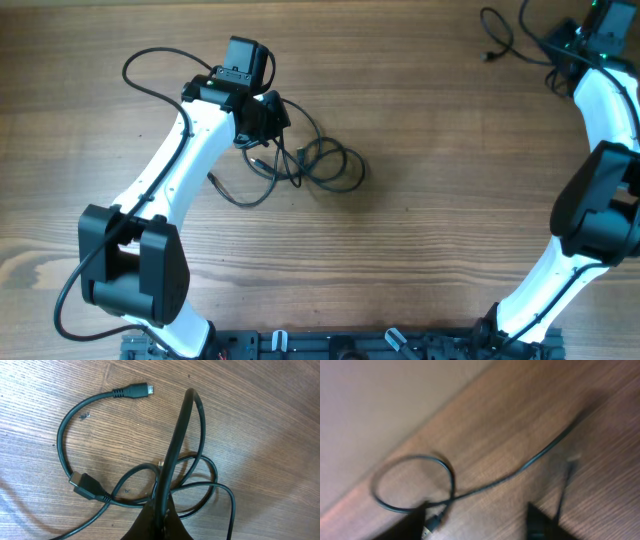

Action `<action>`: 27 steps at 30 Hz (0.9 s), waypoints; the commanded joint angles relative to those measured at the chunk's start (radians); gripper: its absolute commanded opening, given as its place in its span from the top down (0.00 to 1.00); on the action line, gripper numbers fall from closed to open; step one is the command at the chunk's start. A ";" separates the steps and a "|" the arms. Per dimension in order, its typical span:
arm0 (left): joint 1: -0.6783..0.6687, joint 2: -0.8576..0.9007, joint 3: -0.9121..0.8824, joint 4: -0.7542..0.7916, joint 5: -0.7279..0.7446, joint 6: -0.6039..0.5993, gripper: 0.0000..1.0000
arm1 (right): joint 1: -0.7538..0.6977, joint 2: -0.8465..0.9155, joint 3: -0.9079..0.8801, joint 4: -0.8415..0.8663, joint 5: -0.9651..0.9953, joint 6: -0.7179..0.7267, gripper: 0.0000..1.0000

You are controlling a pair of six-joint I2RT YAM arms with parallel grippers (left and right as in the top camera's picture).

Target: Untangle cables

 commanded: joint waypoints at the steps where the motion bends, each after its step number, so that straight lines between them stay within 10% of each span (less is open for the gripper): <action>1: -0.002 0.005 -0.005 0.004 0.009 -0.010 0.96 | 0.002 -0.036 0.011 -0.016 -0.066 -0.047 0.00; 13: -0.002 0.005 -0.005 0.003 0.009 -0.010 0.93 | 0.018 -0.418 0.011 -0.343 -0.608 -0.129 0.00; 19: 0.015 -0.022 0.018 -0.002 -0.100 0.100 0.09 | 0.137 -0.418 0.009 -0.521 -0.701 -0.285 0.00; 23: 0.051 -0.146 0.065 -0.038 -0.097 0.122 0.04 | 0.258 -0.418 0.009 -0.534 -0.610 -0.286 0.01; 27: 0.091 -0.267 0.065 -0.161 -0.097 0.069 0.23 | 0.354 -0.416 0.005 -0.553 -0.565 -0.286 0.01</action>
